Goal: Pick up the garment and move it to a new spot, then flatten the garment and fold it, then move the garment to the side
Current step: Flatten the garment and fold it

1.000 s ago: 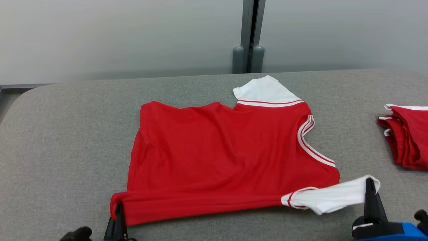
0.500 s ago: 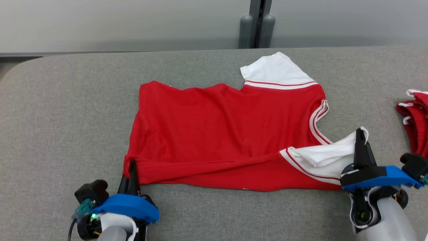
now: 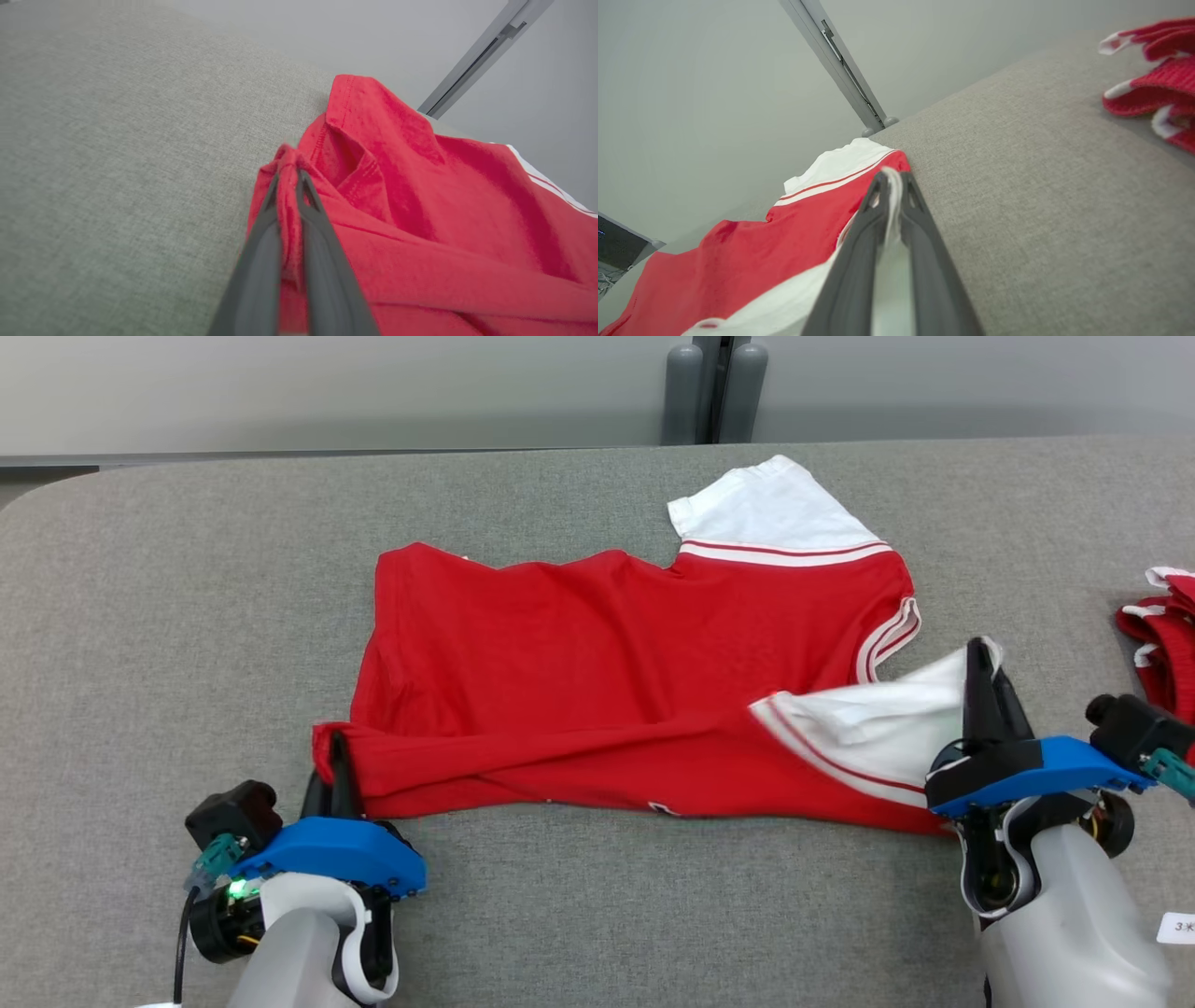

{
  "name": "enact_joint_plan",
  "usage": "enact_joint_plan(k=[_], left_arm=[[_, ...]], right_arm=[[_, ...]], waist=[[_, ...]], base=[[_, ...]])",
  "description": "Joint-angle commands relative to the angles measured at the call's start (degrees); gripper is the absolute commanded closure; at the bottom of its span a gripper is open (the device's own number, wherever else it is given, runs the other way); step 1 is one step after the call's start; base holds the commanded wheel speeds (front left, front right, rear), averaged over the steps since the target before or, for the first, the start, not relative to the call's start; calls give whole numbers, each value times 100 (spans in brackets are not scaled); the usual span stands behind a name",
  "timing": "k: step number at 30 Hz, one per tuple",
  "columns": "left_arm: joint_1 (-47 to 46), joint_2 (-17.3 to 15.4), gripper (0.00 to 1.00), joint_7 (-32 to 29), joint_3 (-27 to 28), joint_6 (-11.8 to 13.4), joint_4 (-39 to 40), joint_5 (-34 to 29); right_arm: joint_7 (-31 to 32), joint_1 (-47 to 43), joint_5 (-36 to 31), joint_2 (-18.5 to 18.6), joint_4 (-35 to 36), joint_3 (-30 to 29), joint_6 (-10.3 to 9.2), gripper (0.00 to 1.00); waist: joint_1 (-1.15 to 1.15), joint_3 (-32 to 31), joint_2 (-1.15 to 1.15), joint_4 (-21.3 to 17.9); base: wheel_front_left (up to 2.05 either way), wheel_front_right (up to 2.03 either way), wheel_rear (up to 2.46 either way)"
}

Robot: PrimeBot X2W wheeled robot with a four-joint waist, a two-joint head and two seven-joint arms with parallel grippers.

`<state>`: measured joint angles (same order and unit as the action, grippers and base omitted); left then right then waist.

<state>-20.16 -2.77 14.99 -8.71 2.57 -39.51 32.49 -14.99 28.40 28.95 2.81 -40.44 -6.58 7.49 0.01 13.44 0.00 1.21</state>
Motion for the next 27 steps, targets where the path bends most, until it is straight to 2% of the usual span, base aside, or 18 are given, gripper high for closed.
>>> enact_joint_plan(k=[1,7,12,18,27], left_arm=[[-50,-22,0,25,80,90,64,-72],[388,-15,0,26,383,245,751,-775],[1006,-14,0,25,328,167,1134,-1546],[1668,-18,0,25,316,48,1232,-2034],[2344,-17,0,25,275,-48,1358,-2103]], right_arm=[[-26,88,-238,33,110,-40,0,0],[-20,-457,-1581,47,1179,-104,0,0],[-21,-1135,-2232,35,1712,153,0,0],[-21,-1892,-2318,21,1822,368,0,0],[-21,-2586,-2149,18,1739,532,0,0]], waist=[[-1,-8,0,4],[-1,-129,0,18],[-1,-373,0,-9],[-1,-773,0,-58],[-1,-1276,0,-81]], base=[[0,0,0],[0,0,0],[0,0,0],[0,0,0],[0,0,0]])
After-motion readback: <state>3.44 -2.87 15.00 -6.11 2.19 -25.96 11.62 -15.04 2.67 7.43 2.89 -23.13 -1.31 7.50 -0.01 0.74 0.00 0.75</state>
